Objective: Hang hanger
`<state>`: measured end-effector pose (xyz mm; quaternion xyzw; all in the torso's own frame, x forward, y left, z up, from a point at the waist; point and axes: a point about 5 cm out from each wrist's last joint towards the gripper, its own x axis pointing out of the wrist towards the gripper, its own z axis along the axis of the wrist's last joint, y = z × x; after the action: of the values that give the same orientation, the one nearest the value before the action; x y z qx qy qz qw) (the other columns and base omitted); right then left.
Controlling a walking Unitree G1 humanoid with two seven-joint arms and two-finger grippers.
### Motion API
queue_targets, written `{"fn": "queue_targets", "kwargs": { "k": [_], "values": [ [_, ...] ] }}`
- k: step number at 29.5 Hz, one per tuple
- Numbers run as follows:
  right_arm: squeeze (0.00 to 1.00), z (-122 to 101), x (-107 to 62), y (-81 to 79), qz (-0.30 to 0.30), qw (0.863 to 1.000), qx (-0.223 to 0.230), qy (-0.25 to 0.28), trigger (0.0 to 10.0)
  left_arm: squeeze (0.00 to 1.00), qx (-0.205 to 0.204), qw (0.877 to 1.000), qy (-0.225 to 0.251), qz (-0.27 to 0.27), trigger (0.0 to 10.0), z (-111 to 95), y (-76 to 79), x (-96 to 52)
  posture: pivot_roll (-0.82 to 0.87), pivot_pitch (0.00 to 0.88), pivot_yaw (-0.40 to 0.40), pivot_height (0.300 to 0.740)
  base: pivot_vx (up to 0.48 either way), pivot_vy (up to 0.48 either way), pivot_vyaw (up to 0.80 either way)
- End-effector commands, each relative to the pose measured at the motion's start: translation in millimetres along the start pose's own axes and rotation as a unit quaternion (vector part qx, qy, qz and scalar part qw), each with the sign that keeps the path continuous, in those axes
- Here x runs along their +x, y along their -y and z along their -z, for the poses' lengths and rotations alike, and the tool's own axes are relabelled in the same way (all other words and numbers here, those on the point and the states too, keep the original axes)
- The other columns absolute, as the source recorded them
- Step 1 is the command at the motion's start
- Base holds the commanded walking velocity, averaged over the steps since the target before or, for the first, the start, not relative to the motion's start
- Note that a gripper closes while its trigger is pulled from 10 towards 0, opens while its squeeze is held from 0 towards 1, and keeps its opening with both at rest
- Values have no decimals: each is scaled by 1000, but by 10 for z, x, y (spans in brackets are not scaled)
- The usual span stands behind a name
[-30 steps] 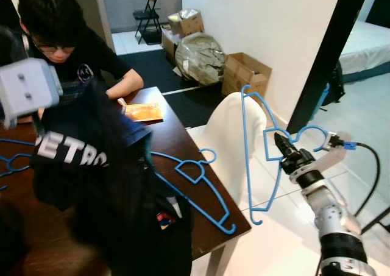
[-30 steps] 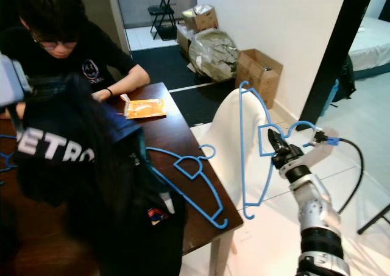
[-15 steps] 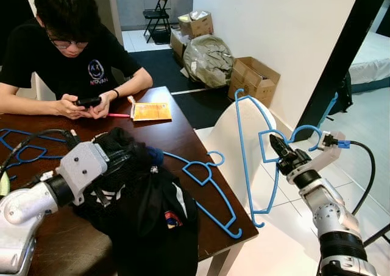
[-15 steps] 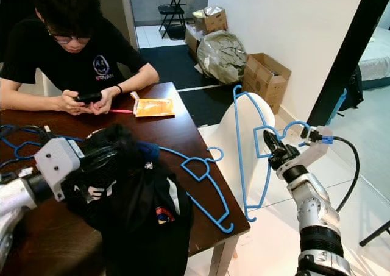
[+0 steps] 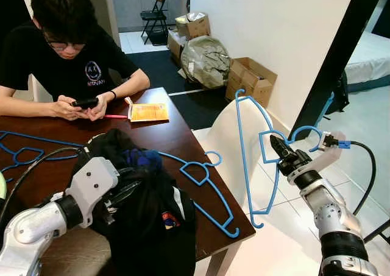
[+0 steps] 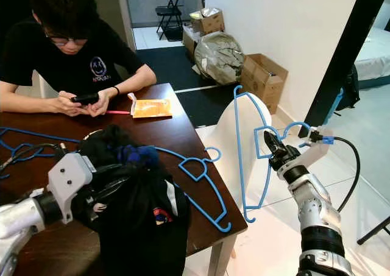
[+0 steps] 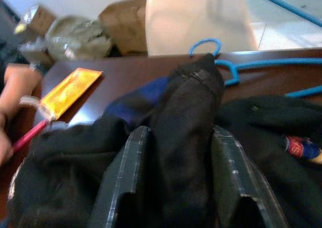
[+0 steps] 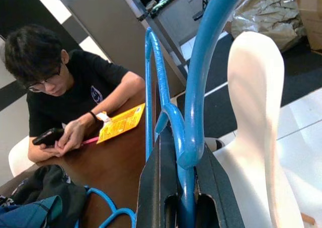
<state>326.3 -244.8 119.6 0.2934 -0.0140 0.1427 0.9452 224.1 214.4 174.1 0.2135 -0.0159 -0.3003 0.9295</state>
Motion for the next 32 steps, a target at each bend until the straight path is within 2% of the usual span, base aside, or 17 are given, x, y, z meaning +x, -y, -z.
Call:
{"fn": "queue_targets", "kwargs": {
  "k": [1,3,6,7,8,10,12,15,17,18,19,20,21,24,26,28,32],
  "values": [
    [0,11,8,13,-1,1000,1,-11,10000,1000,-41,997,58,-11,10000,-259,-116,-140,93,0,-54,740,0,0,0],
    [0,11,8,13,-1,1000,1,-11,10000,1000,-41,997,58,-11,10000,-259,-116,-140,93,0,-54,740,0,0,0],
    [0,19,6,14,-2,1000,1,-14,10000,1000,-67,992,111,-9,10000,-443,-200,-291,95,0,-55,740,0,0,0],
    [0,22,5,14,-2,1000,1,-15,10000,1000,-56,991,119,-38,10000,-495,-332,-389,97,0,-55,740,0,0,0],
    [0,22,5,14,-2,1000,1,-15,10000,1000,-56,991,119,-38,10000,-495,-332,-389,97,0,-55,740,0,0,0],
    [0,23,2,14,-2,1000,2,-15,10000,1000,-73,975,160,-137,10000,-561,-593,-513,99,0,-55,740,0,0,0],
    [0,23,1,14,-2,1000,3,-15,10000,1000,-87,967,174,-162,10000,-562,-638,-524,99,0,-55,740,0,0,0],
    [0,20,0,11,-2,1000,2,-14,10000,1000,-104,964,175,-171,10000,-500,-577,-454,97,0,-56,740,0,0,0],
    [0,20,0,11,-2,1000,1,-15,10000,1000,-106,975,133,-142,10000,-357,-408,-324,95,0,-60,740,0,0,0],
    [0,20,0,11,-2,1000,1,-15,10000,1000,-106,975,133,-142,10000,-357,-408,-324,95,0,-60,740,0,0,0],
    [0,20,2,11,-2,1000,1,-16,10000,812,-93,982,98,-130,10000,-258,-335,-254,93,0,-62,740,0,0,0],
    [0,19,4,10,-2,1000,0,-16,10000,812,-85,986,78,-121,10000,-180,-278,-187,94,0,-65,740,0,0,0],
    [0,16,6,9,-2,1000,1,-17,10000,0,-99,986,89,-102,10000,-174,-226,-111,94,0,-70,740,0,0,0],
    [0,15,7,8,-2,1000,1,-17,10000,0,-133,979,153,-23,10000,-304,-126,104,91,0,-69,740,0,0,0],
    [0,15,8,8,-2,1000,1,-17,10000,0,-133,978,158,-11,10000,-323,-117,130,91,0,-69,740,0,0,0],
    [0,14,-1,11,-1,1000,-1,-17,10000,0,-81,988,123,48,10000,-309,-88,225,71,0,-63,740,0,0,0],
    [0,14,-5,12,-1,1000,-1,-17,10000,0,-62,990,106,66,10000,-293,-85,251,71,0,-63,740,0,0,0]
  ]
}}
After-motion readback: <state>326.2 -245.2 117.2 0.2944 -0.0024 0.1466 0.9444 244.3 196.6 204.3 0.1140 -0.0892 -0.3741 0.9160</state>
